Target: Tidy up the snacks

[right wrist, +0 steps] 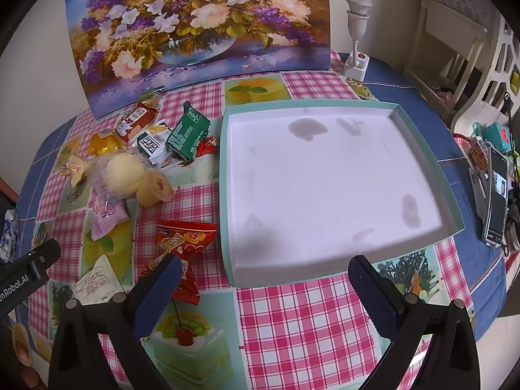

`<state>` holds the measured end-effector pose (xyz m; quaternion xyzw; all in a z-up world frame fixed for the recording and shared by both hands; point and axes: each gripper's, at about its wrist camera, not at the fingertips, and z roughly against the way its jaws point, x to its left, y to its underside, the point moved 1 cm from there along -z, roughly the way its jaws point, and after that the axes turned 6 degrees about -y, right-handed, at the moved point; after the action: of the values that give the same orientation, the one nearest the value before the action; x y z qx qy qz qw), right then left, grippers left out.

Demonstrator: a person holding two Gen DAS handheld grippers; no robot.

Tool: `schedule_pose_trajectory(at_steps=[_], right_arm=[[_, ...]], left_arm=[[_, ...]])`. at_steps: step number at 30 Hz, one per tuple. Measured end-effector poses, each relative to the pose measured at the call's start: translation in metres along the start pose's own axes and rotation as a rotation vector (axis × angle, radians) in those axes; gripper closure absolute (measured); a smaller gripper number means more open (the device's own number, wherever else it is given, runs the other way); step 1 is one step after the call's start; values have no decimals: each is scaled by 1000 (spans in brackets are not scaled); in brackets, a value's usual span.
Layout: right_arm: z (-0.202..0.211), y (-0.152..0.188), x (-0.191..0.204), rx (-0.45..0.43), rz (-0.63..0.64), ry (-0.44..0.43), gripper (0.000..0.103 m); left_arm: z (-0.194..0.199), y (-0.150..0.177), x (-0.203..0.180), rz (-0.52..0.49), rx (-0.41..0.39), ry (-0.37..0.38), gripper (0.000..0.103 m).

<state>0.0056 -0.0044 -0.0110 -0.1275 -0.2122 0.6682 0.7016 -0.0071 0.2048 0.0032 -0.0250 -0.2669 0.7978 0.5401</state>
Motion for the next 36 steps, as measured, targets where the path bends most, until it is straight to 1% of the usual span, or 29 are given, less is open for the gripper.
schedule_pose_trajectory(at_steps=[7, 36], right_arm=[[0, 0, 0, 1, -3, 2, 0], [-1, 4, -5, 14, -15, 3, 0]], left_arm=[[-2, 0, 0, 2, 11, -5, 0], [-2, 0, 0, 1, 15, -4, 0]])
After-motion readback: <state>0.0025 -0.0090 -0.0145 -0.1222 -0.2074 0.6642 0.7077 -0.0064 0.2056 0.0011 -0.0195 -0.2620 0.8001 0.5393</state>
